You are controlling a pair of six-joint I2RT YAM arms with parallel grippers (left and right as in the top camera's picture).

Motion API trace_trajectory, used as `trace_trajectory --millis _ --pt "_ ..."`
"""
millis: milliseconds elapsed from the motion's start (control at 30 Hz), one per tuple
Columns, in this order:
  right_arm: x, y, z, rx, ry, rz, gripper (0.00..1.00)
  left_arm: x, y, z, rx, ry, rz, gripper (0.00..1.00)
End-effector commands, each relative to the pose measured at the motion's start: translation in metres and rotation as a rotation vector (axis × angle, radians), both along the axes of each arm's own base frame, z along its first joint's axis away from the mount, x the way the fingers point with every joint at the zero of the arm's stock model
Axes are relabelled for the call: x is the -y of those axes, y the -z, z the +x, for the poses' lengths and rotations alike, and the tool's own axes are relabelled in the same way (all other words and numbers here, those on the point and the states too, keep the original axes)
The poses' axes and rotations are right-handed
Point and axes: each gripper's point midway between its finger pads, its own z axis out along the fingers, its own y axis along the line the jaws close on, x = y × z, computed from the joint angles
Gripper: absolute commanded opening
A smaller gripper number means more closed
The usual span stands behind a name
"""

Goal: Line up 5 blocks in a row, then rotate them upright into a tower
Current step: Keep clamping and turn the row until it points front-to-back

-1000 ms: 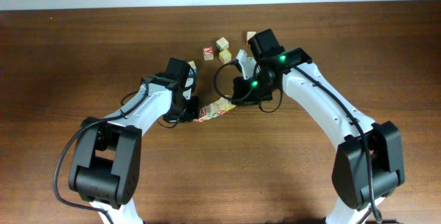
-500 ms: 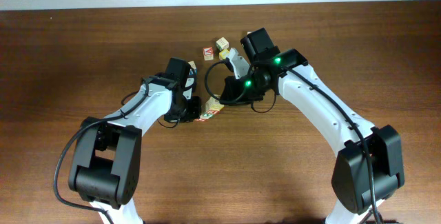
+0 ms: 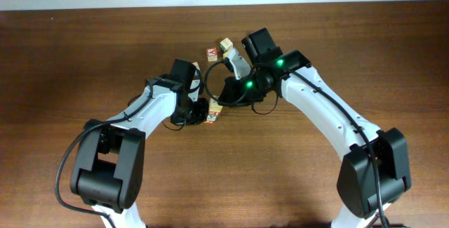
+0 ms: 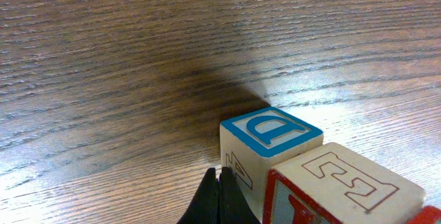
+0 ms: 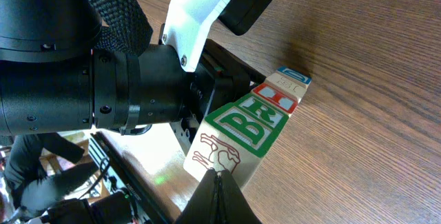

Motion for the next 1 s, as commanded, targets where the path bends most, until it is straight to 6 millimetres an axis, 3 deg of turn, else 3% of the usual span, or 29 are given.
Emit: trace_trajectory --millis 0,233,967 --pt "0.001 0.025 -0.004 -0.025 0.006 -0.076 0.04 0.019 -0.008 -0.003 -0.017 0.022 -0.102 0.0" --pt "-0.003 0.024 -0.001 -0.014 0.012 -0.066 0.04 -0.002 -0.008 0.004 -0.027 -0.036 -0.099 0.0" --pt "-0.015 0.022 -0.001 0.025 -0.005 -0.063 0.04 -0.006 -0.007 0.005 -0.025 -0.045 -0.091 0.0"
